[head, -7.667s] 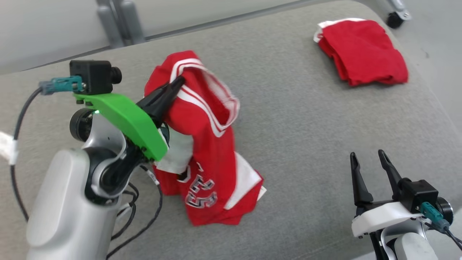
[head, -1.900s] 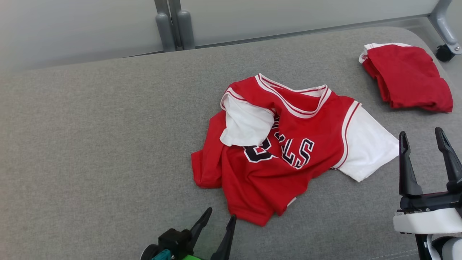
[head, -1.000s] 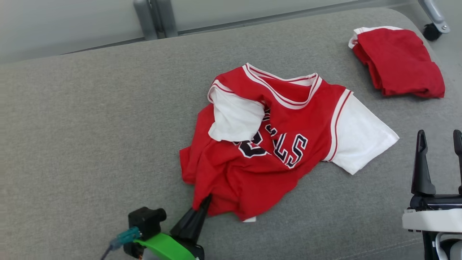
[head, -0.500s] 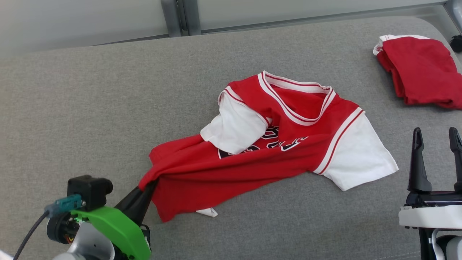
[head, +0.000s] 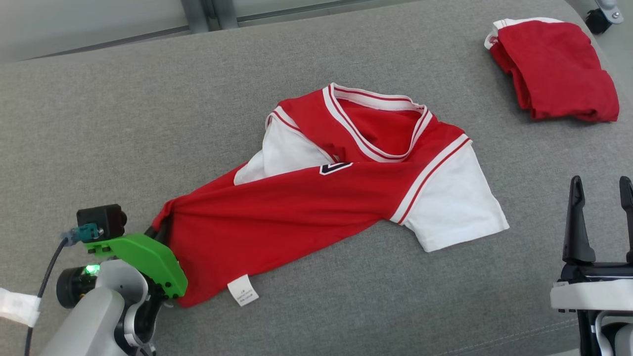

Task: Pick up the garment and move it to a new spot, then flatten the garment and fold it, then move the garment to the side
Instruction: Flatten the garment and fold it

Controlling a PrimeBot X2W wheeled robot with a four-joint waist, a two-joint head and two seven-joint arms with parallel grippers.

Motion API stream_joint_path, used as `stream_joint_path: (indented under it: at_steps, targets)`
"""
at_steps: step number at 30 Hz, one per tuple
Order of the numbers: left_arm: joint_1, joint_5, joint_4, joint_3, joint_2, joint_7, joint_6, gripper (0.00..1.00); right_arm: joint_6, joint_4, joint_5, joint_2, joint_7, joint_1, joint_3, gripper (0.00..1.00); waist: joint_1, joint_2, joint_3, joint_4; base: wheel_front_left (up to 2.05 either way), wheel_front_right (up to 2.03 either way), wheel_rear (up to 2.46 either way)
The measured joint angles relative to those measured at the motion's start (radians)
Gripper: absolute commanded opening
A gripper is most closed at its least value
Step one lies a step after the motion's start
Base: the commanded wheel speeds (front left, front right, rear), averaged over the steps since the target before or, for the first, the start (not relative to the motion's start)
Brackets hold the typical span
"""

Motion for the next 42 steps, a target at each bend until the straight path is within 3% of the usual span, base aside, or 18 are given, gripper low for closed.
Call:
stream_joint_path:
  at_steps: [3,6,11,16,19,23,29,35,42]
  targets:
    - [0.007,-0.045,0.033,0.018,-0.041,-0.045,-0.055,1.0,0.0,0.002,0.001,-0.001,0.0,0.009,-0.009,1.0,0.0,0.0,-0.003,0.009,0.0,0.0,0.0]
    - [0.027,-0.037,0.037,0.026,-0.043,-0.115,-0.067,1.0,0.0,-0.001,-0.001,-0.006,0.0,0.008,-0.003,1.0,0.0,0.0,-0.014,0.024,0.0,0.0,0.0]
    - [0.134,0.02,-0.052,0.068,-0.057,-0.331,-0.031,1.0,0.0,-0.018,-0.015,-0.037,0.0,0.012,0.004,1.0,0.0,0.0,-0.049,0.05,0.0,0.0,0.0]
    - [0.273,0.121,-0.215,0.136,-0.119,-0.364,-0.02,1.0,0.0,-0.037,-0.024,-0.067,0.0,0.039,-0.019,1.0,0.0,0.0,-0.091,0.087,0.0,0.0,0.0]
    - [0.33,0.254,-0.356,0.286,-0.21,-0.369,-0.007,1.0,0.0,-0.056,-0.026,-0.073,0.0,0.04,-0.025,1.0,0.0,0.0,-0.109,0.117,0.0,0.0,0.0]
    - [0.442,0.425,-0.414,0.38,-0.322,-0.37,-0.094,1.0,0.0,-0.057,-0.032,-0.064,0.0,0.04,-0.023,1.0,0.0,0.0,-0.134,0.145,0.0,0.0,0.0]
    - [0.497,0.604,-0.384,0.457,-0.366,-0.37,-0.189,1.0,0.0,-0.016,-0.036,-0.038,0.0,0.061,-0.023,1.0,0.0,0.0,-0.159,0.16,0.0,0.0,0.0]
    - [0.512,0.627,-0.319,0.482,-0.37,-0.37,-0.244,1.0,0.0,0.067,-0.05,-0.023,0.0,0.09,-0.02,1.0,0.0,0.0,-0.164,0.151,0.0,0.0,0.0]
    - [0.513,0.615,-0.32,0.492,-0.371,-0.37,-0.253,1.0,0.0,0.091,-0.052,-0.017,0.0,0.091,-0.033,1.0,0.0,0.0,-0.168,0.14,0.0,0.0,0.0]
